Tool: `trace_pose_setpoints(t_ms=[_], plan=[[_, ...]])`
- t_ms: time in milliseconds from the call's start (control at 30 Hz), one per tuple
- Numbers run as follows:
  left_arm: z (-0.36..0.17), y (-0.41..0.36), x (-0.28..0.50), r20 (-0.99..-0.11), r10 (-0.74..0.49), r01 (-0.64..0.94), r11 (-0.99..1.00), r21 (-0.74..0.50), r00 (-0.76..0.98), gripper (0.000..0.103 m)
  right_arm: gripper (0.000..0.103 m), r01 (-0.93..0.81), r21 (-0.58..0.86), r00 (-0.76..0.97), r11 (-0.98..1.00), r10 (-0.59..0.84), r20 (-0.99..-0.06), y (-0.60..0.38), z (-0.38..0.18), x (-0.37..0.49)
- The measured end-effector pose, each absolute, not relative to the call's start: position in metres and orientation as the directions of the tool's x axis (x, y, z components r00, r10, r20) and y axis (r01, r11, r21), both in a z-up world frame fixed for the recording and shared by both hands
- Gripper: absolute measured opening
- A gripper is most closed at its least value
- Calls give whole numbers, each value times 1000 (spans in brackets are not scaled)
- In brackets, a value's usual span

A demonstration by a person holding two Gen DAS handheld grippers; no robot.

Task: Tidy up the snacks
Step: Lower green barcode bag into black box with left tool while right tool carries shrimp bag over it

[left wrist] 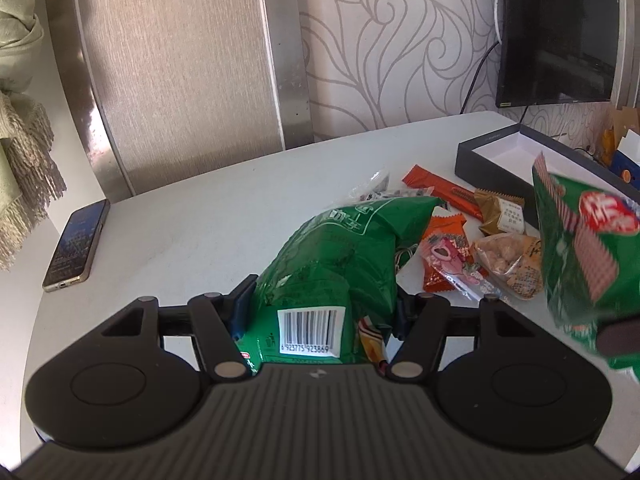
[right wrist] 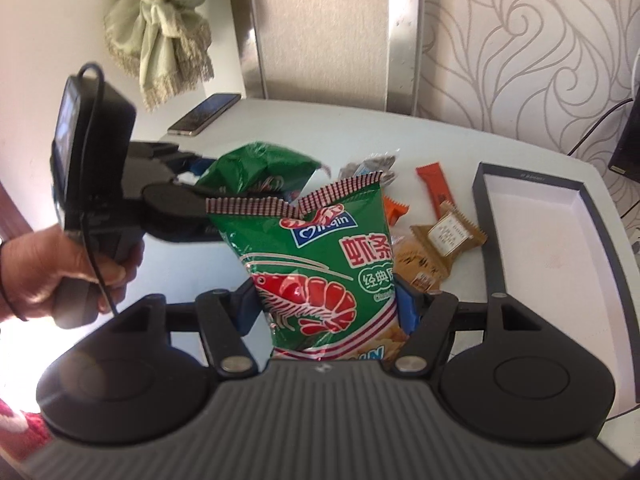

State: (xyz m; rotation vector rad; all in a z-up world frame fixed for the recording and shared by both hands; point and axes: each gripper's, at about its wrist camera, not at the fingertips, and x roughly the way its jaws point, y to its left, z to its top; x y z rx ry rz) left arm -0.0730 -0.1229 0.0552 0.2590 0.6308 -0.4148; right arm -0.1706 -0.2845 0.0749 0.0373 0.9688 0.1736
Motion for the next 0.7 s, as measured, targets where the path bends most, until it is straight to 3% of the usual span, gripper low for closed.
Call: trace_pose_setpoints(t_ms=[367,700], plan=[[82,-148,-72,-588,-375,519,850,91,717,68,68,-69,55,577,996,84,-812,-305,91,-161],[99,-226,-63,-559,-394,534,839,106,729,68,68,-26,64,584,998,67,-809,-382,86,-155]])
